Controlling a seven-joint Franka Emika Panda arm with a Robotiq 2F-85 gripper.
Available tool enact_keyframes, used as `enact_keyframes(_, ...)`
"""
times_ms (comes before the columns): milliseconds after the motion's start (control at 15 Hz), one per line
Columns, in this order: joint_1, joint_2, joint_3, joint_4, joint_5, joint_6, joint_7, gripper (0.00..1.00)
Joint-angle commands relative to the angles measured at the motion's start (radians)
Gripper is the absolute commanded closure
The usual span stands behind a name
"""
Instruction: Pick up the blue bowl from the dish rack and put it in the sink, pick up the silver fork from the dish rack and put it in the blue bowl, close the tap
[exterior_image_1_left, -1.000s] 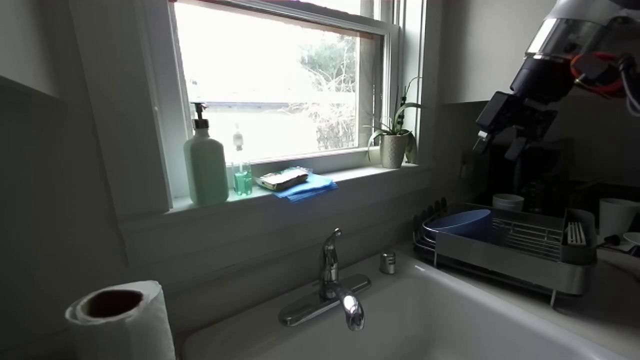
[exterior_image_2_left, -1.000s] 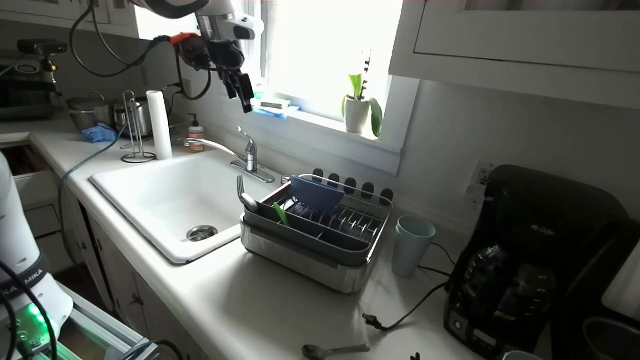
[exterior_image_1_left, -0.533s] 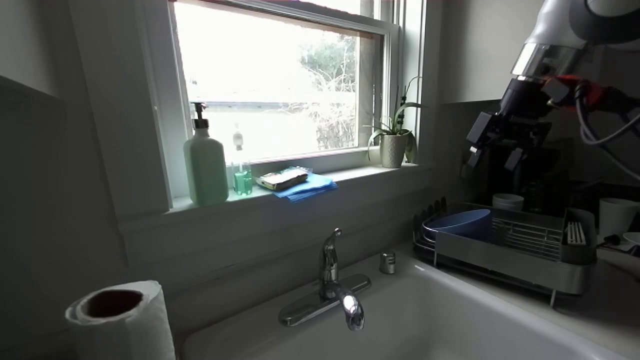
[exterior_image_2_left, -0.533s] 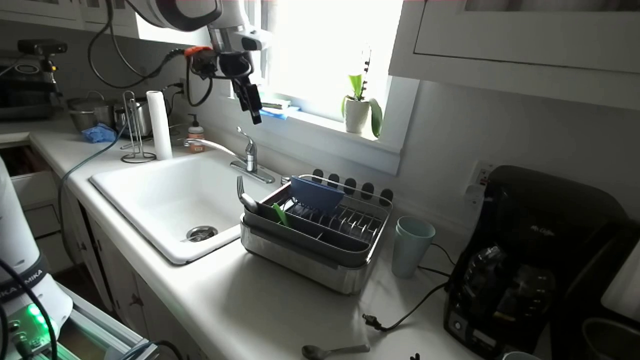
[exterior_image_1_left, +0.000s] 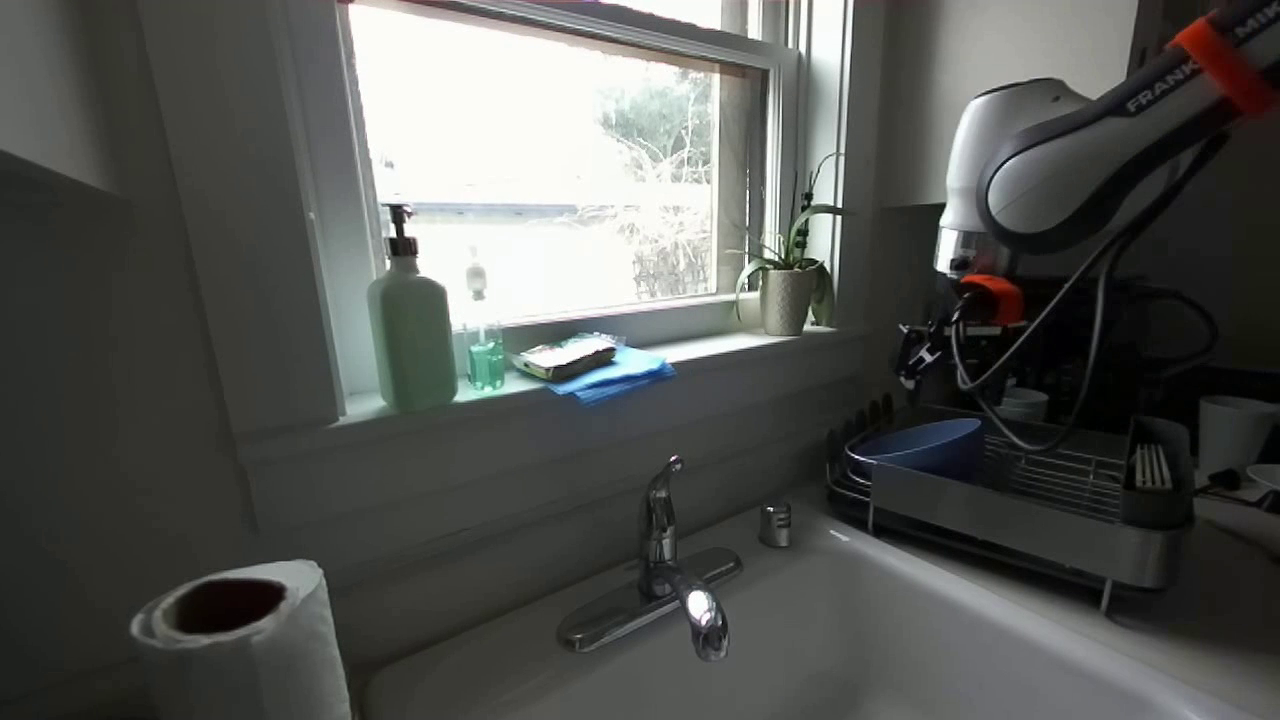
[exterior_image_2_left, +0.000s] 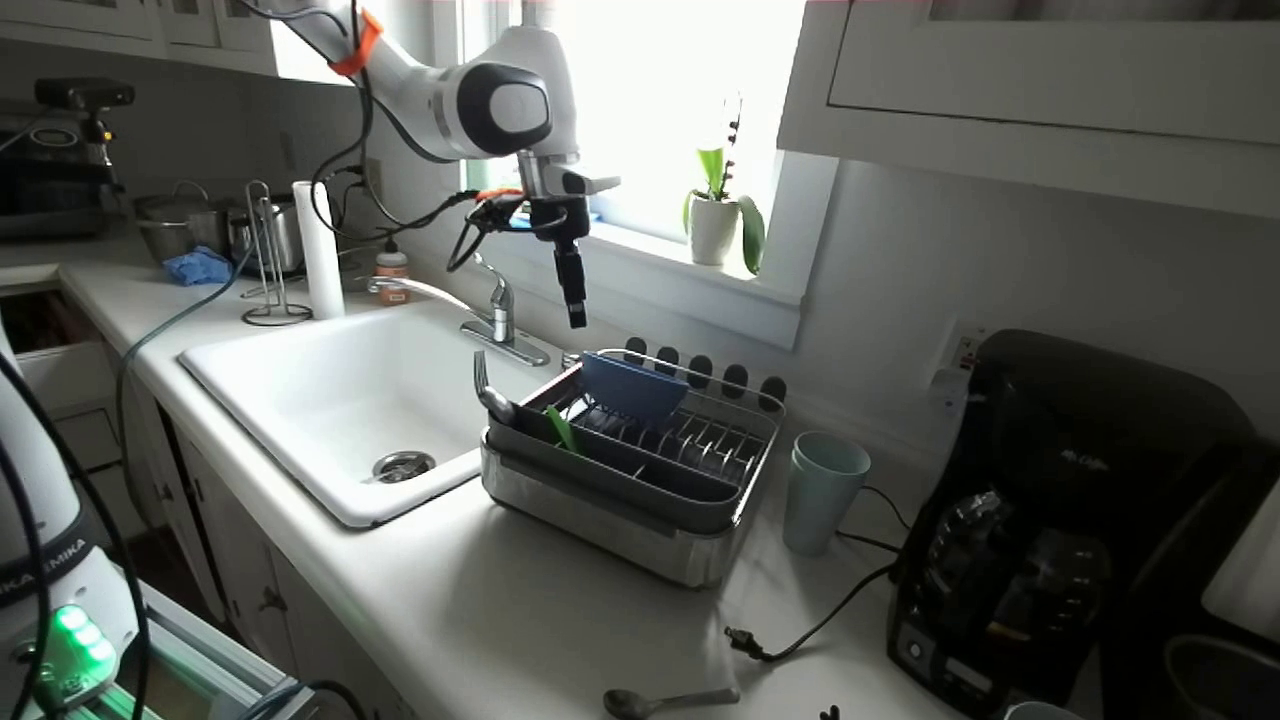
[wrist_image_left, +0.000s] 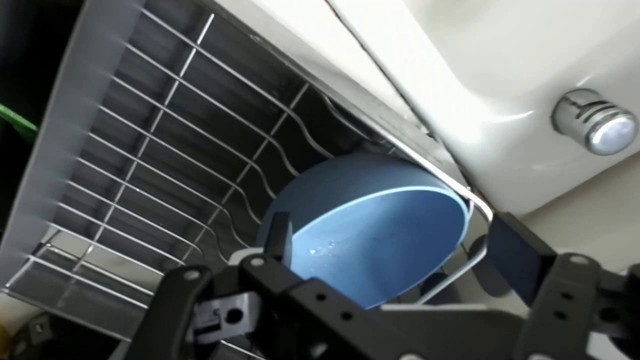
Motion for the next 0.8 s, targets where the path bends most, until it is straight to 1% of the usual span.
enact_keyframes(0,0.036,0.148,-0.061,0.168,-0.01,-0.131,0.118,0.0)
enact_keyframes(267,0.052,0.254,-0.118,0.281,0.009,-0.253,0.161,0.0)
enact_keyframes(400,0.049,0.3,-0.135,0.327,0.042,-0.296,0.158,0.0)
enact_keyframes(600,0.033,0.357,-0.139,0.384,0.141,-0.322,0.131,0.0)
enact_keyframes(733,0.026,0.382,-0.138,0.407,0.21,-0.315,0.121,0.0)
